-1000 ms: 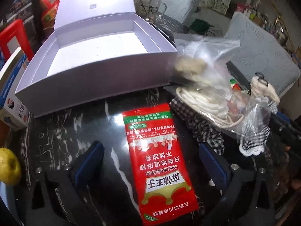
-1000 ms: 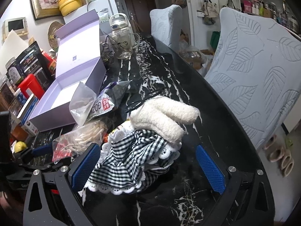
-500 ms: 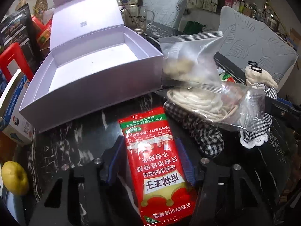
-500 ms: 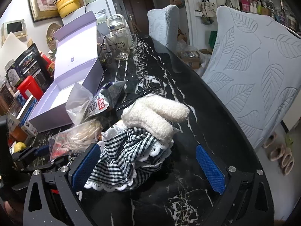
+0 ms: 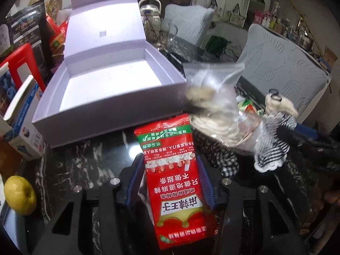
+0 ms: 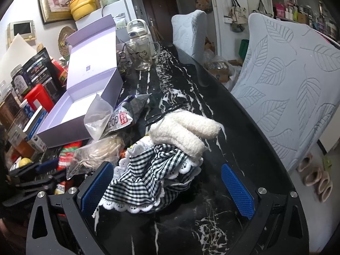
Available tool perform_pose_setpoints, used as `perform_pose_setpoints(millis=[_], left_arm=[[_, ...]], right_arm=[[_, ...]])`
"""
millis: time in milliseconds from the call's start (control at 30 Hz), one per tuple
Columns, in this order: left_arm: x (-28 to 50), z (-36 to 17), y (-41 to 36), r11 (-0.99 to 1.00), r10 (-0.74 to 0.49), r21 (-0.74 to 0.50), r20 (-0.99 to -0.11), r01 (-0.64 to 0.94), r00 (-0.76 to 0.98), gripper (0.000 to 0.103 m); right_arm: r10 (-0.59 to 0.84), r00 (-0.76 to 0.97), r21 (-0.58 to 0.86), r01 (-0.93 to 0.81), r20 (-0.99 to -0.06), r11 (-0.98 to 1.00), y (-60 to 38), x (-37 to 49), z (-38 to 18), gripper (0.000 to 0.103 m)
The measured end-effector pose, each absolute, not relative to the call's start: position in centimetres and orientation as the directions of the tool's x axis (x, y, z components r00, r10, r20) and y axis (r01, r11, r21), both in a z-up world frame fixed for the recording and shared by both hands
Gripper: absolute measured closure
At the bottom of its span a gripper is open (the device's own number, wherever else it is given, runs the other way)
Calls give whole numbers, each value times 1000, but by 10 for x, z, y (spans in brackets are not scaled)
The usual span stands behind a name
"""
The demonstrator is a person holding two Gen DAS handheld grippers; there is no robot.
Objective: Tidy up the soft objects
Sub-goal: 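Grasp the red packet with the left tool while the right tool grasps the gingham plush toy, then carry the red packet and plush toy with both tools into the lavender box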
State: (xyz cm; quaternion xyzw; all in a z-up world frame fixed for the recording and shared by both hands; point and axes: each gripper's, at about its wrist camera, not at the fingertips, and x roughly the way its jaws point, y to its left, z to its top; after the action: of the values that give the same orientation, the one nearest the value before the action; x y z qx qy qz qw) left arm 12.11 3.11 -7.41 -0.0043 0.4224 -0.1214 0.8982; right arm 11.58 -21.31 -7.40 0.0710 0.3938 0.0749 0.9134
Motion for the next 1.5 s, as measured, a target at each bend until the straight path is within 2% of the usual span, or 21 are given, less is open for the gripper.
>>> perform_pose_setpoints(millis=[100, 233, 300, 367, 400, 500, 1033, 1500], left_arm=[[119, -67, 34, 969, -230, -118, -746, 216, 626, 54], [120, -65, 36, 969, -235, -126, -742, 214, 628, 54], [119, -66, 37, 968, -241, -136, -742, 212, 625, 54], [119, -66, 38, 968, -243, -141, -743, 209, 624, 54], [119, -67, 39, 968, -241, -141, -743, 207, 624, 54], [119, -65, 41, 968, -245, -147, -740, 205, 626, 54], [104, -21, 48, 960, -276, -157, -666, 232, 693, 54], [92, 28, 61, 959, -283, -148, -539, 242, 793, 54]], right_arm=[[197, 664, 203, -70, -721, 977, -212, 121, -80, 2], [235, 640, 245, -75, -732, 967, -210, 128, -90, 16], [265, 629, 281, -76, -731, 957, -210, 130, -94, 31], [295, 624, 314, -83, -724, 946, -212, 130, -97, 41], [292, 626, 314, -79, -723, 946, -213, 129, -98, 50], [304, 633, 331, -79, -712, 940, -216, 125, -98, 57], [335, 671, 315, -156, -661, 936, -215, 85, -57, 58], [459, 696, 298, -349, -553, 889, -177, 87, -2, 58]])
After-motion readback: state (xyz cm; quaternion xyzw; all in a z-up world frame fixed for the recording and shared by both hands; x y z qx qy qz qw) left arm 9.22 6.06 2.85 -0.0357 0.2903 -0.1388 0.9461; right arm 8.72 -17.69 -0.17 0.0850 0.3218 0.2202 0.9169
